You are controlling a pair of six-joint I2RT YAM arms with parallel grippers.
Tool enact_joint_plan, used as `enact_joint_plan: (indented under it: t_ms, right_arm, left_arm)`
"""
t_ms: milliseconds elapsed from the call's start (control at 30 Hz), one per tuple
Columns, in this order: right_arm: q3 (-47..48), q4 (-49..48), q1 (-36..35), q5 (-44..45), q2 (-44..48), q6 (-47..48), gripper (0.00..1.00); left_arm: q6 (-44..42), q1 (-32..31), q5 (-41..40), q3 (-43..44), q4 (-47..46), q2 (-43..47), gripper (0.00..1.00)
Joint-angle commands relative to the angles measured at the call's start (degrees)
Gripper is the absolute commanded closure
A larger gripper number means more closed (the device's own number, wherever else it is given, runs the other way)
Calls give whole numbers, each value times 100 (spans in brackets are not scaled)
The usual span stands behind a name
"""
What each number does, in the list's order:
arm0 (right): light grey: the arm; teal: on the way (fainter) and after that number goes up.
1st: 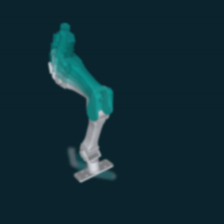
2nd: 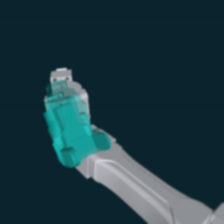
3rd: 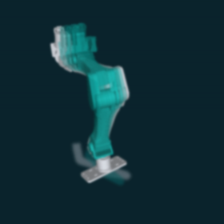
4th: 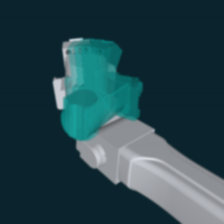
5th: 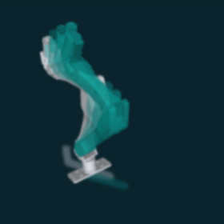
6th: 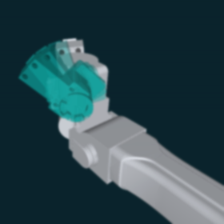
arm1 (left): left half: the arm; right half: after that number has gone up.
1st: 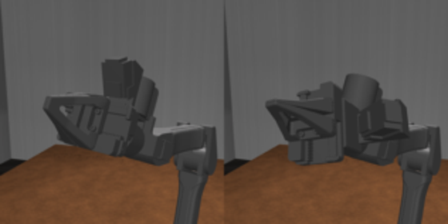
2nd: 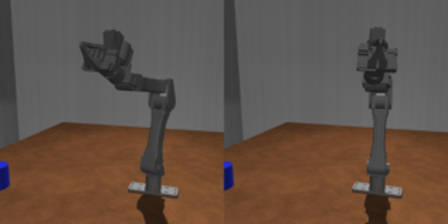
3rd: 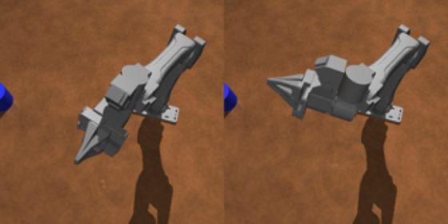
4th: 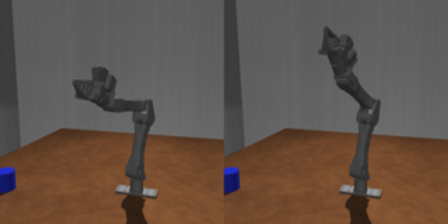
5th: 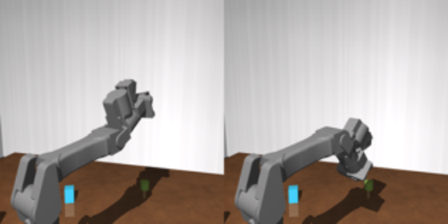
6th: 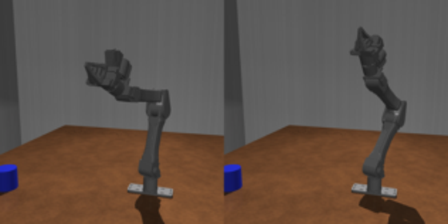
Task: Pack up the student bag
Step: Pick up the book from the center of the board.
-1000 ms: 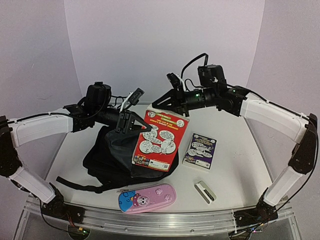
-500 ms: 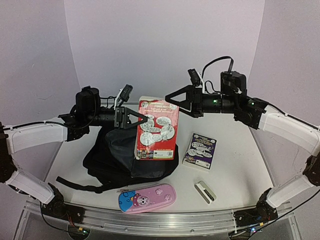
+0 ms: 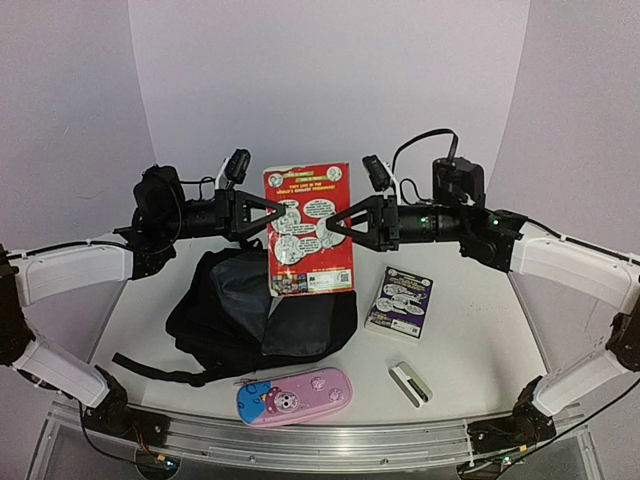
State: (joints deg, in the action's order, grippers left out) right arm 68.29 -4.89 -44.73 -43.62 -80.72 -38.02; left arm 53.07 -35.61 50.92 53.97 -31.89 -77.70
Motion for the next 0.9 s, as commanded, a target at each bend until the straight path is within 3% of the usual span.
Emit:
enact_joint_plan:
  t_ms: [0,167,233,300,367,467,533,633,733,867]
  right_arm:
    - [79,-614,-106,-359,-95,-36,53]
    - [33,-1024,-184,-435,-232,-216,62]
    - [26,-1174,-207,-348,-258,-281,71]
    - [3,-1205,-207,-64,-226,-321,89]
    - [-57,-1199,-200,425,-140,-402,100]
    - [-204,-1199,-145,1086,10,-609,100]
    - [-372,-1177,-29,1461,132,-817,100]
    - [-650,-993,267,1772,291,-1187,100]
    - [-857,-703,497,1816,306,-1339,100]
    - [-915,-376,527,1673,87,-1371,100]
  left_arm:
    - [396,15,-18,238,-766,-56,100]
    - [468,18,-78,236,-671,-100,99]
    - [436,18,-123,241,-564,-120,95]
    - [304,28,-157,268,-283,-117,81]
    - [6,55,-277,290,296,-31,60]
    - [-758,156,-749,329,1704,315,33]
    - [-1429,221,-1540,411,3007,678,21]
    - [-2074,284,-3248,591,4930,1121,12]
    - [-2242,311,-4498,573,6053,1488,6]
    - [-2064,420,-4809,321,6609,1691,1]
